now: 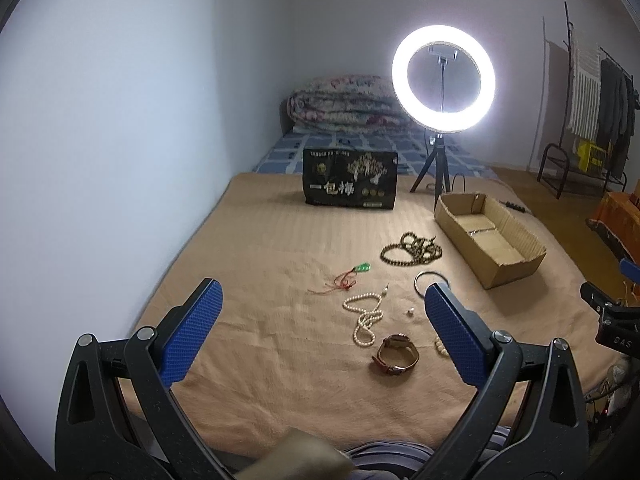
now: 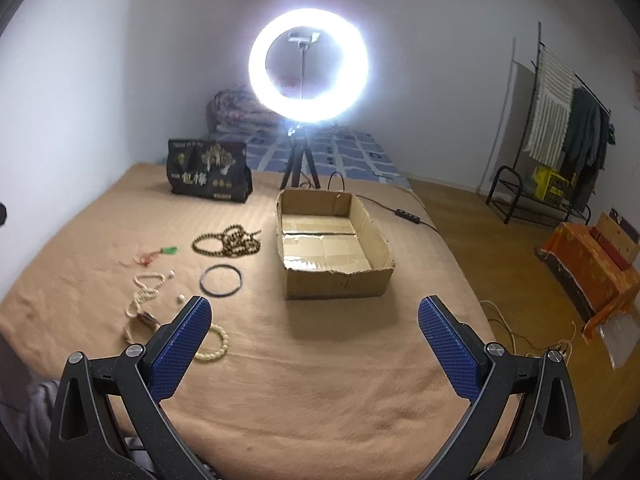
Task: Organize jewelry
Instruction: 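Grasp the cream bead bracelet with the right tool while the left tool grasps the brown leather watch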
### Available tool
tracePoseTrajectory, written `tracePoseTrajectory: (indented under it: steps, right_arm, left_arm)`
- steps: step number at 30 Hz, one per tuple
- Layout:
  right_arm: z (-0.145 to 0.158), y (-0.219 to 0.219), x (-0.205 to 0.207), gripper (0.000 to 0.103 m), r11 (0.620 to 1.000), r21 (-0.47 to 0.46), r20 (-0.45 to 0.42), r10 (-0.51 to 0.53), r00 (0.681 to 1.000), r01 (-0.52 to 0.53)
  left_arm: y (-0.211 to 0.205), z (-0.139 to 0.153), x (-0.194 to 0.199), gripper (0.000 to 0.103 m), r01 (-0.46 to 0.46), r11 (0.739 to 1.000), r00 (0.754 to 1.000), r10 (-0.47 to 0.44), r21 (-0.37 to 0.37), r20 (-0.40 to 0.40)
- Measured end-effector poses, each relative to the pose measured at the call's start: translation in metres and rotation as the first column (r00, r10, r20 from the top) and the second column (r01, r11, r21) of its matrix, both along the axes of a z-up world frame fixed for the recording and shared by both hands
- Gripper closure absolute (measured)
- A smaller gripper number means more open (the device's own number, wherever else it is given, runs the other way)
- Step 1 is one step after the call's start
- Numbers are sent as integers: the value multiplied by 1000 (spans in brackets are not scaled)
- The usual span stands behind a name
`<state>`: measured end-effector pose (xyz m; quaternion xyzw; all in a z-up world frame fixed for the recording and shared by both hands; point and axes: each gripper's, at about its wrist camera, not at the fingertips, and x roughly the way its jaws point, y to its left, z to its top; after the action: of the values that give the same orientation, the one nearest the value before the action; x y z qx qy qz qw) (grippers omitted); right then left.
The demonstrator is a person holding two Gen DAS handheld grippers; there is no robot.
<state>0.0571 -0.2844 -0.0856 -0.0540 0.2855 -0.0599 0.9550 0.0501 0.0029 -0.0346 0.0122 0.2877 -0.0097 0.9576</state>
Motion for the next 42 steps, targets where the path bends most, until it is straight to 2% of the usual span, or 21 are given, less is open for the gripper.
tracePoseTrajectory:
  steps: [5, 9, 14, 18, 20, 23, 26, 29, 34, 36, 38, 40, 42]
  right_arm:
    - [-25, 0, 25, 0, 997, -10, -69, 75, 995, -75]
    - [-46, 6, 43, 0, 986, 13, -125, 168, 978, -167]
    - [-73, 16, 65, 0, 962, 72, -203, 271, 941, -262]
    - [-92, 22, 84, 0, 945, 140, -259, 324, 910, -296]
    - [-100, 27, 92, 1, 940, 147, -289, 338, 896, -308]
    - [-111, 35, 101, 8, 937, 137, -330, 349, 877, -321]
    - [-119, 38, 110, 10, 933, 155, -364, 359, 859, -324]
    - [-131, 41, 122, 30, 930, 188, -420, 368, 830, -317]
    - [-144, 49, 134, 32, 928, 195, -480, 372, 795, -316]
    - [-148, 51, 138, 48, 928, 194, -500, 373, 781, -319]
    - [-152, 52, 143, 51, 929, 207, -523, 371, 767, -308]
    - [-154, 52, 146, 51, 931, 209, -528, 366, 767, -300]
    - [-153, 53, 147, 59, 932, 203, -528, 363, 768, -300]
  left_arm:
    - [2, -29, 27, 0, 49, 999, 995, -49, -2, -90]
    - [1, -59, 51, 2, 111, 993, 975, -114, -26, -193]
    - [-6, -96, 76, 28, 152, 986, 933, -164, -62, -319]
    - [-15, -126, 92, 38, 202, 974, 883, -227, -103, -411]
    - [-17, -138, 100, 48, 212, 970, 859, -244, -122, -450]
    - [-19, -154, 112, 59, 212, 967, 828, -256, -144, -499]
    - [-20, -166, 120, 62, 213, 964, 805, -267, -161, -529]
    - [-25, -173, 125, 67, 224, 960, 789, -279, -166, -547]
    - [-33, -183, 132, 72, 242, 957, 772, -291, -161, -566]
    - [-36, -186, 134, 76, 245, 956, 765, -293, -160, -573]
    - [-37, -188, 136, 77, 244, 956, 761, -293, -162, -579]
    - [-39, -191, 140, 77, 245, 956, 757, -294, -164, -583]
    - [-41, -194, 142, 79, 249, 955, 752, -297, -164, -588]
